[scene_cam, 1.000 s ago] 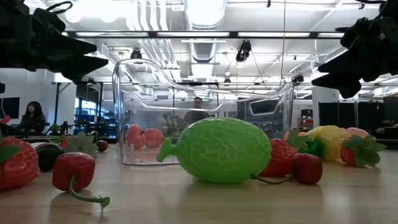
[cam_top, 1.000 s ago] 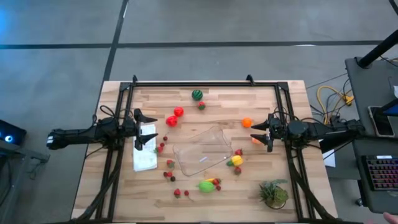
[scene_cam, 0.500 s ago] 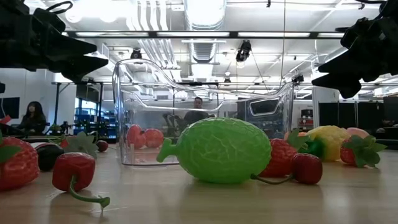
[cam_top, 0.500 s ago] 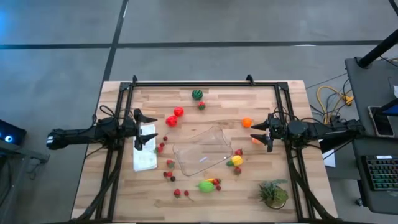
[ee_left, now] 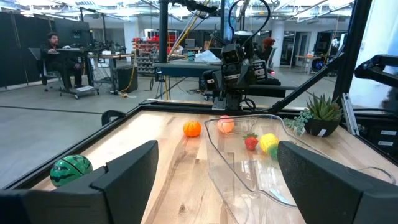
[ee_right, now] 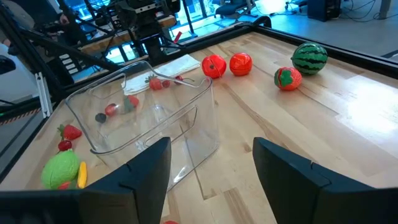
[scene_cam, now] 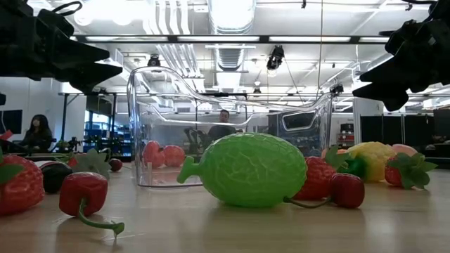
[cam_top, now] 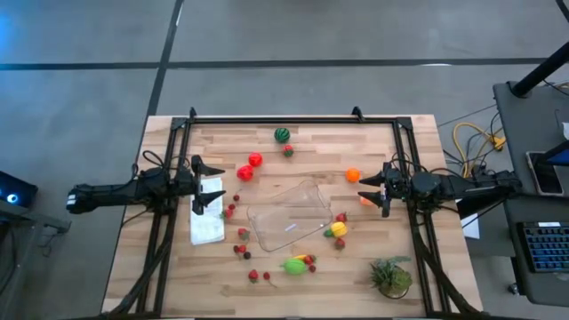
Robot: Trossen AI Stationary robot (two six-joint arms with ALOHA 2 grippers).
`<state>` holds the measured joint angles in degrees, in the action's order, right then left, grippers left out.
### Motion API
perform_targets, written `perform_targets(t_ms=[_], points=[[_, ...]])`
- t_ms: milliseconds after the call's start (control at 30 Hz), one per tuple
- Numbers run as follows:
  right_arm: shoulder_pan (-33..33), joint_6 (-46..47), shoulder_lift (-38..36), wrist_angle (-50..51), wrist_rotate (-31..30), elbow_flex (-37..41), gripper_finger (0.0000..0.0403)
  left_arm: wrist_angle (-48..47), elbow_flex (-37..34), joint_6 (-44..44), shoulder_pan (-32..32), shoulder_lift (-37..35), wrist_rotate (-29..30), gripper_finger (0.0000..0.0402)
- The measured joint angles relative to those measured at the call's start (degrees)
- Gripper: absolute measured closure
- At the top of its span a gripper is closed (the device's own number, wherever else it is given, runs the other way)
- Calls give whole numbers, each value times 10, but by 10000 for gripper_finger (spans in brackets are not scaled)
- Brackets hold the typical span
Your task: Pick and placing Produce into tupperware
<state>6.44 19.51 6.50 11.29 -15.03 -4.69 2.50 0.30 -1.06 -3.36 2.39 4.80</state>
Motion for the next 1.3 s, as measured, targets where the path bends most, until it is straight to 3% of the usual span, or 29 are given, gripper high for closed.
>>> perform_targets(t_ms=[367, 500, 600, 733, 900, 1100, 1300], points=[[0, 12, 0, -26, 0, 0, 183, 0, 0, 0, 0, 0, 0, 87], [0, 91, 8, -210, -39, 17, 183, 0, 0, 0, 0, 0, 0, 87], [0, 40, 36, -361, -59, 36, 183, 0, 0, 0, 0, 0, 0, 87], [0, -38, 71, -447, -8, 28, 183, 0, 0, 0, 0, 1, 0, 87], [0, -63, 103, -486, -42, -2, 183, 0, 0, 0, 0, 2, 0, 87], [0, 15, 122, -484, -62, -48, 183, 0, 0, 0, 0, 2, 0, 87], [0, -38, 144, -485, -98, -108, 183, 0, 0, 0, 0, 5, 0, 87]])
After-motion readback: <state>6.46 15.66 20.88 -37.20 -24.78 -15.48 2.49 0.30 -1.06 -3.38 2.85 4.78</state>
